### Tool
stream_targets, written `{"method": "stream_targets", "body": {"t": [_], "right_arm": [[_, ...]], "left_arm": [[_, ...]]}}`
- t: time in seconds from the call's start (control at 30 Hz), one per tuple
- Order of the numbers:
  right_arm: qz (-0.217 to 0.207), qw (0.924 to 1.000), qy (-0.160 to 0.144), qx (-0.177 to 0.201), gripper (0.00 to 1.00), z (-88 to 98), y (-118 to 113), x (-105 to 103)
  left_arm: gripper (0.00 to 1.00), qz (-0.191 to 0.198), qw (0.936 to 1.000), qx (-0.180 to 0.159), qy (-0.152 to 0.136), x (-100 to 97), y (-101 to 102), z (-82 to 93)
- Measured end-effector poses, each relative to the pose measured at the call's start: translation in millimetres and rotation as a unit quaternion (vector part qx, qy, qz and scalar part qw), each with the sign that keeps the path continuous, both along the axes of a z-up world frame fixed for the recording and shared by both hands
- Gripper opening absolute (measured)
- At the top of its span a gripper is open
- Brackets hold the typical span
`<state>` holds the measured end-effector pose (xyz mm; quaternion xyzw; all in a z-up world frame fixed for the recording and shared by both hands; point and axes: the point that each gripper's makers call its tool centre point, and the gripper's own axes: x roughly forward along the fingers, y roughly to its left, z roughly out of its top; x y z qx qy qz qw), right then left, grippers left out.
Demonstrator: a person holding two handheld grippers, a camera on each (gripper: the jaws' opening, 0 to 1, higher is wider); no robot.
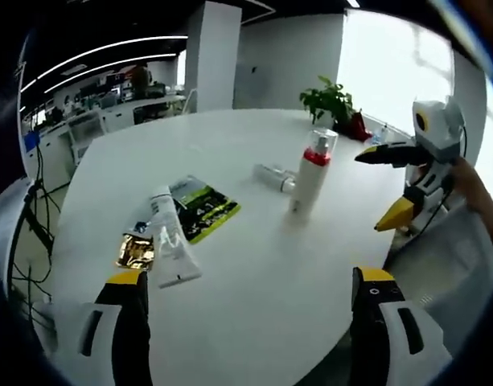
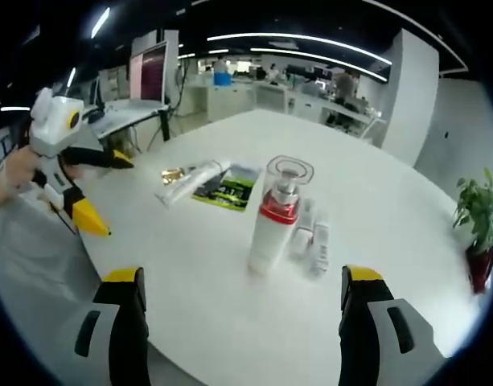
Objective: Arrange the skincare products in the storage area until every visible bottle or jar stands upright without overlapping.
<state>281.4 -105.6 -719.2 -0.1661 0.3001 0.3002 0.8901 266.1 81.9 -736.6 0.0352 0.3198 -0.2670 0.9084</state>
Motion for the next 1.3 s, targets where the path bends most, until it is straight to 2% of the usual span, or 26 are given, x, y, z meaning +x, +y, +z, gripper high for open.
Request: {"method": "stream_targets", "body": {"t": [0.13, 0.53, 0.9, 1.03, 1.17, 1.3], "right_arm": [[0.004, 1.0, 0.0, 0.001, 1.0, -0.6, 2.0, -3.3], [0.014, 0.9999, 0.002, -0.005, 1.0, -2.5, 4.6, -7.6], [0.021, 0.9998, 0.001, -0.002, 1.0, -1.4, 9.0, -8.8], [0.028, 0.9996, -0.003, -0.001, 1.0, 0.5, 14.8, -10.7], [0.027, 0.9996, 0.0, -0.012, 1.0, -3.0, 11.1, -10.0], [0.024, 0.9997, -0.001, -0.008, 1.0, -1.5, 11.1, -9.4]], "left_arm": [[0.99, -0.011, 0.9998, 0.014, 0.004, -3.6, -1.1, -4.1], [0.99, 0.002, 0.9998, 0.021, 0.003, -1.3, 6.3, -6.0], [0.99, -0.004, 0.9996, 0.027, 0.004, -3.4, 7.5, -7.7], [0.99, 0.001, 0.9993, 0.034, 0.014, -6.3, 12.7, -11.7], [0.99, 0.006, 0.9998, 0.02, -0.003, -3.0, 11.7, -2.3], [0.99, 0.005, 0.9998, 0.021, -0.002, -3.6, 11.3, -1.9]]}}
